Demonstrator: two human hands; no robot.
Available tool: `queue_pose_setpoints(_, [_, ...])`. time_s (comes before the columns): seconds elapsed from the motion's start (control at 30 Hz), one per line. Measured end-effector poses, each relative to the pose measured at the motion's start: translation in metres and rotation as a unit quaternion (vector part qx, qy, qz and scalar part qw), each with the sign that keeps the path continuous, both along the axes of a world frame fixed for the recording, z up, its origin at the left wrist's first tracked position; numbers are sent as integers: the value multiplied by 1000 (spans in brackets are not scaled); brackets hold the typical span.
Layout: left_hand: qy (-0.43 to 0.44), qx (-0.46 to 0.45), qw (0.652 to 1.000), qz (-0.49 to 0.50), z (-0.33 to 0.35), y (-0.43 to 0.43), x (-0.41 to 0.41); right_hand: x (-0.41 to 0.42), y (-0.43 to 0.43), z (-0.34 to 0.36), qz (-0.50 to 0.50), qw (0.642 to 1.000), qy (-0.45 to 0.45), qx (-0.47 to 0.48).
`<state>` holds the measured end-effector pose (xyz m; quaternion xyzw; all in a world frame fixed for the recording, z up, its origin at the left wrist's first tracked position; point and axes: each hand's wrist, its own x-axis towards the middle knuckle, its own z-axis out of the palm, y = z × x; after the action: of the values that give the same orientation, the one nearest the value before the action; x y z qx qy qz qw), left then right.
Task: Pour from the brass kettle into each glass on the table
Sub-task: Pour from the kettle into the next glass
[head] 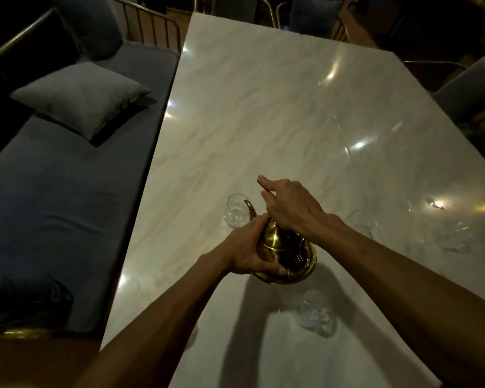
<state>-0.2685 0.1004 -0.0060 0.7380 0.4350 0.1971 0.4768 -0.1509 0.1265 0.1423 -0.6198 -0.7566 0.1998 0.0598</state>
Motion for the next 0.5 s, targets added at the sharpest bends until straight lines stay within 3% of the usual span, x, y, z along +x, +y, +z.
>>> queue_pose_setpoints(0.5, [-17,-37,999,22,-16,9,10,4,24,-15,18,999,-8,-28])
